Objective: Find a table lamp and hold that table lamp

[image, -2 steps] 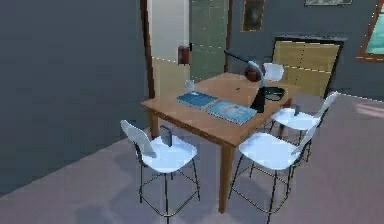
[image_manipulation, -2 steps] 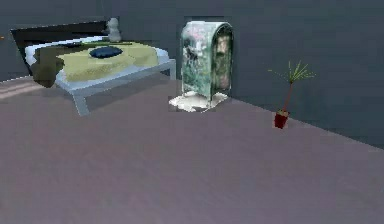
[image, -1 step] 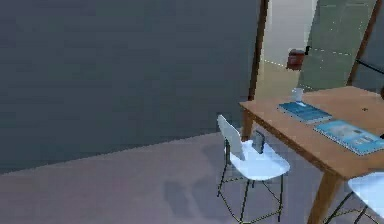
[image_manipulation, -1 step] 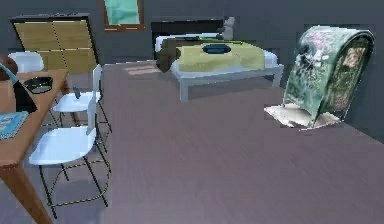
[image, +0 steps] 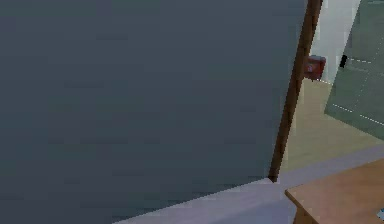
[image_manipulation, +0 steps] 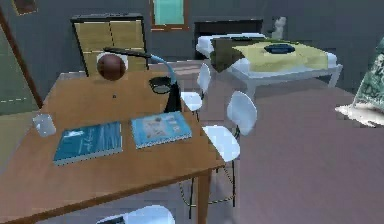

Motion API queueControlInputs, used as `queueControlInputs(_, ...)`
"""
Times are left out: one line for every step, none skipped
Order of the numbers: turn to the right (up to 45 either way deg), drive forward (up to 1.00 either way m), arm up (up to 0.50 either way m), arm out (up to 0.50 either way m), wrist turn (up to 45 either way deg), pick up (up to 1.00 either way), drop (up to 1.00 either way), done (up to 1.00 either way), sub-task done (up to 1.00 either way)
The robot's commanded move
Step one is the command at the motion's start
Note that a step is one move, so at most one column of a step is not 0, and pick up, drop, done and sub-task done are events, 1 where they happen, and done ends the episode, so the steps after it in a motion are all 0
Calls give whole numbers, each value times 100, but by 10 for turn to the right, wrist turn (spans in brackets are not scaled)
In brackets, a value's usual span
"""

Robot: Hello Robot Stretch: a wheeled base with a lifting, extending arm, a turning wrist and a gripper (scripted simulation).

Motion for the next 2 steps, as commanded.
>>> queueControlInputs(-120,0,0,0,0,0,0,0,0)
queueControlInputs(0,25,0,0,0,0,0,0,0)
